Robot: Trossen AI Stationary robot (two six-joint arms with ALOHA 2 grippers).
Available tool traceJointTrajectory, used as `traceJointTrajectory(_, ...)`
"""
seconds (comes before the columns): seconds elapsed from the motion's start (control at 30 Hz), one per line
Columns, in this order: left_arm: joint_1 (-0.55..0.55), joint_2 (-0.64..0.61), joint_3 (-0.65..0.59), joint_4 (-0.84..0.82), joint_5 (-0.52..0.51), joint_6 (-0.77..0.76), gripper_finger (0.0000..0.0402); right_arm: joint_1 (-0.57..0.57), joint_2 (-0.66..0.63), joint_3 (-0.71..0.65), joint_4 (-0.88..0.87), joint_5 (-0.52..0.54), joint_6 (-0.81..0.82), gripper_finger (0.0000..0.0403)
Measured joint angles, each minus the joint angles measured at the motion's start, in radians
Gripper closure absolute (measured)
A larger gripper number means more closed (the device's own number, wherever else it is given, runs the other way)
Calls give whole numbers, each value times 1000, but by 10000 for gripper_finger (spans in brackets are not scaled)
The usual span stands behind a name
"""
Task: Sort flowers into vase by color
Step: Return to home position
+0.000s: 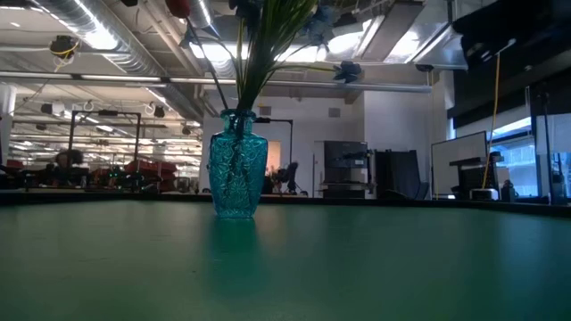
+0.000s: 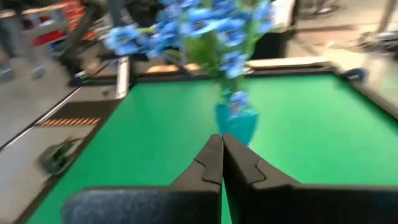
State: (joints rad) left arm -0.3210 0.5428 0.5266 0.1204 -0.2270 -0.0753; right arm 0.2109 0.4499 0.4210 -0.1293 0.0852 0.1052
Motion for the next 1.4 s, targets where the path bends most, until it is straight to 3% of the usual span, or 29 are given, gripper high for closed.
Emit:
traceJointTrajectory(0.2,0,0,0,0,0,0,217,-99,-58,-16,13,-9,-39,399)
traceJointTrajectory(0.4,0,0,0,0,0,0,217,-101,-256,-50,22,81,-109,399)
traceJointTrajectory(0.57,0,0,0,0,0,0,217,-101,-444,-140,23,82,-113,399)
traceJointTrajectory(0.7,0,0,0,1,0,0,217,-101,-445,-219,69,102,-90,398)
traceJointTrajectory(0.9,0,0,0,-7,0,0,217,-100,-428,-406,366,68,-61,398)
traceJointTrajectory(1.17,0,0,0,-2,1,2,217,-100,-430,-409,304,64,-106,398)
traceJointTrajectory(1.27,0,-1,-35,-4,65,57,217,-100,-424,-410,234,138,-120,398)
traceJointTrajectory(1.4,0,-16,-200,177,299,155,217,-100,-412,-408,196,214,-128,398)
